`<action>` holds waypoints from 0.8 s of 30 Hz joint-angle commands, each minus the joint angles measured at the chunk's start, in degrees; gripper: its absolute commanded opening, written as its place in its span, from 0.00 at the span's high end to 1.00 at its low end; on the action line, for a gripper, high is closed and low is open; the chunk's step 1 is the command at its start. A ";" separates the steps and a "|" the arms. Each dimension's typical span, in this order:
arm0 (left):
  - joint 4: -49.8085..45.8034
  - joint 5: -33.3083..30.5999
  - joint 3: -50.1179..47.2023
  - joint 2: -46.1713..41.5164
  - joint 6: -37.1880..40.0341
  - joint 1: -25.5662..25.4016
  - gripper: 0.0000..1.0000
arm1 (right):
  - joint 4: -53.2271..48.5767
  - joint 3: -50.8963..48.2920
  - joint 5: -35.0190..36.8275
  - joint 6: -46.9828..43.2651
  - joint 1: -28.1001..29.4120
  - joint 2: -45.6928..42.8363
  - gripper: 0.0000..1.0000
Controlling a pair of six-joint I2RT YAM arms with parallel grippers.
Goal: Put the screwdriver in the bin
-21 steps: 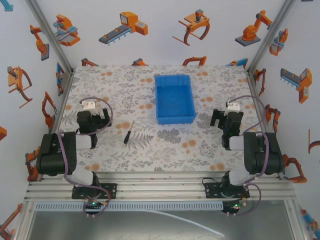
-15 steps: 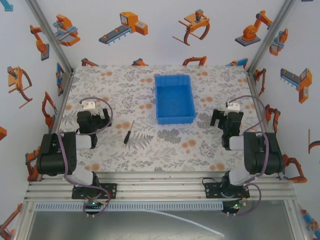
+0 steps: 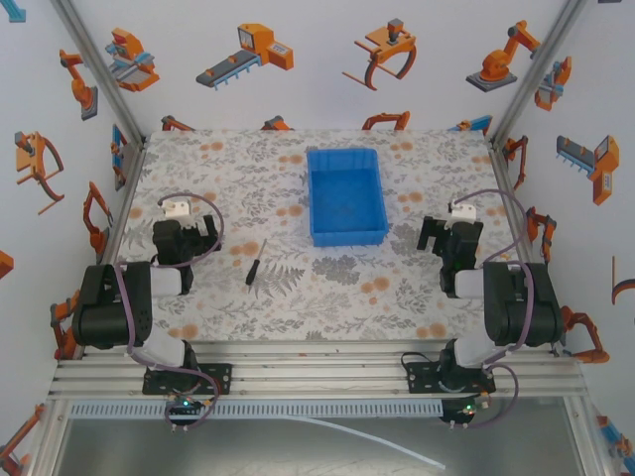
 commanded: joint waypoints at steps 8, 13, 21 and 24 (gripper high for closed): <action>-0.29 -0.03 1.05 0.00 0.81 -0.12 0.03 | 1.53 0.71 0.93 -0.96 0.20 0.28 0.01; -0.26 -0.04 1.03 -0.03 0.81 -0.12 0.03 | 1.53 0.71 0.94 -0.93 0.20 0.23 0.01; -0.24 -0.13 1.03 -0.02 0.83 -0.10 0.03 | 1.53 0.71 0.90 -0.90 0.23 0.28 0.01; -0.48 0.05 1.21 0.04 0.89 -0.12 0.03 | 0.11 1.57 -1.28 -0.04 -0.85 0.38 0.01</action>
